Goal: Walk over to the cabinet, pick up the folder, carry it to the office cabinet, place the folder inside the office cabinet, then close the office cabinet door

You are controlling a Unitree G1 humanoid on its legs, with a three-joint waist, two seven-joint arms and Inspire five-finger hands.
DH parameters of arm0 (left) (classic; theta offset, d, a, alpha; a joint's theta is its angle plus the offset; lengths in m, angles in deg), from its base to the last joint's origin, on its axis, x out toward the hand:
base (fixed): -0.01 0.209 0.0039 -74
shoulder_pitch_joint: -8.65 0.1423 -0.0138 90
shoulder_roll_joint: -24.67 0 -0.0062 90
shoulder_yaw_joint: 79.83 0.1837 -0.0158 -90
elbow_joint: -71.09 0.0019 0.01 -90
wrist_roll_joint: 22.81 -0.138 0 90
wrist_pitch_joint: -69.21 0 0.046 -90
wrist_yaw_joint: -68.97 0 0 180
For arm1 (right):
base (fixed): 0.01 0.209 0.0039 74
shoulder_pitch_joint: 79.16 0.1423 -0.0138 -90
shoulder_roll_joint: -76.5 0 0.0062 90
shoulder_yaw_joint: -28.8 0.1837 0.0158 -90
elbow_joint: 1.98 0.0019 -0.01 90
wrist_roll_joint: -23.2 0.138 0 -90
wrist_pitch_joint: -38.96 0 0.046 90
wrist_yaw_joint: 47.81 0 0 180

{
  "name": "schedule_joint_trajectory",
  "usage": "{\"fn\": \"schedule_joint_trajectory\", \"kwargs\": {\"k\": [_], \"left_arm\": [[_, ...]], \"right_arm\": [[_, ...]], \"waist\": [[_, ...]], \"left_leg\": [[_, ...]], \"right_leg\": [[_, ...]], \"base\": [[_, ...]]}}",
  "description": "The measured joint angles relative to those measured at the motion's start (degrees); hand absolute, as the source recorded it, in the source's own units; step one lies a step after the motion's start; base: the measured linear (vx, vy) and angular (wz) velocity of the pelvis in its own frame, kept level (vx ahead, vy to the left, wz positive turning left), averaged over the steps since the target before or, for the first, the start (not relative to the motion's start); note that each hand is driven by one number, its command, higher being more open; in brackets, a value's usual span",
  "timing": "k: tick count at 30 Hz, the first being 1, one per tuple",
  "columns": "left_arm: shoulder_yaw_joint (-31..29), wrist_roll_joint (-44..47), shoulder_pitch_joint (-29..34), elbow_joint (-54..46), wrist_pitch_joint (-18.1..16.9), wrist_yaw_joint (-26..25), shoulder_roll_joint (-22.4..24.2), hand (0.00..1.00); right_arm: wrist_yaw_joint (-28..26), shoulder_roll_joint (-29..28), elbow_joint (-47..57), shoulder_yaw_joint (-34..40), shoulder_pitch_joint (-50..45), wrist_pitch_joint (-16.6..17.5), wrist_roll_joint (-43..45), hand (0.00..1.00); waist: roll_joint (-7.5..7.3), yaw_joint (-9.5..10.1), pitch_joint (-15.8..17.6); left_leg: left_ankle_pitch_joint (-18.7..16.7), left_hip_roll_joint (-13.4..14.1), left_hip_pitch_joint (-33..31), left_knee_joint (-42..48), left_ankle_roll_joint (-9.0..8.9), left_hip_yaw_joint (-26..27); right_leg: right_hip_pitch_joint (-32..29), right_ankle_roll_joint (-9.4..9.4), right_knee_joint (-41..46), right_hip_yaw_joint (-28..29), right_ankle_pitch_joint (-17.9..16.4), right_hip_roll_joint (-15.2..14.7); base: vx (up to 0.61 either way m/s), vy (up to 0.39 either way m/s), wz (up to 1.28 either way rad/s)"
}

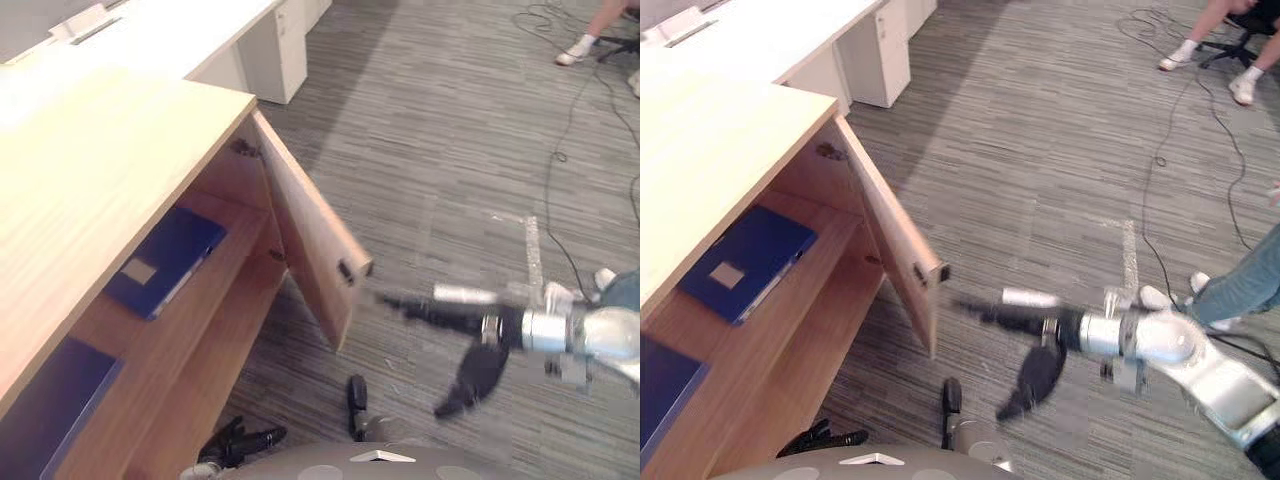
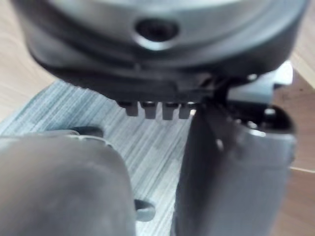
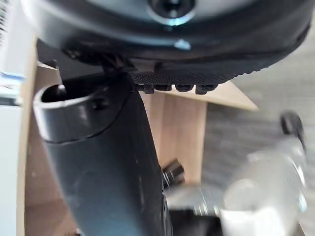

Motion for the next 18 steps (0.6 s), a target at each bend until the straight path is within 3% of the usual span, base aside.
{"fn": "schedule_joint_trajectory", "kwargs": {"k": [2,9,18], "left_arm": [[0.02,0.01,0.96,0.19,0.3,-0.02,0.09,1.0],[0.2,0.05,0.81,0.5,0.42,0.62,-0.6,1.0],[0.48,0.06,0.78,0.33,0.45,0.59,-1.03,1.0]], "right_arm": [[-1.62,0.0,-0.2,-0.4,-2.2,-1.38,-1.65,1.0],[-1.77,-0.31,-0.46,-0.36,-2.03,-1.37,-1.96,1.0],[-1.56,-6.47,-4.5,-4.29,-0.86,-0.97,-4.67,1.0]], "waist": [[-0.43,-0.22,0.22],[-1.47,0.13,-1.0],[-1.86,1.63,-1.11]], "left_leg": [[-0.03,-0.48,-0.01,0.01,0.06,0.62],[-0.23,-0.95,-0.13,0.2,-0.06,1.48],[-0.23,-0.67,-0.14,0.15,-0.21,-1.49]], "right_leg": [[-0.24,0.26,0.0,0.65,0.47,-0.34],[-0.64,0.82,-0.01,1.45,1.18,-0.68],[0.55,0.54,-0.02,-1.16,0.65,-1.3]], "base": [[-0.01,0.117,-0.13],[0.02,0.104,-0.06],[0.06,0.108,0.16]]}}
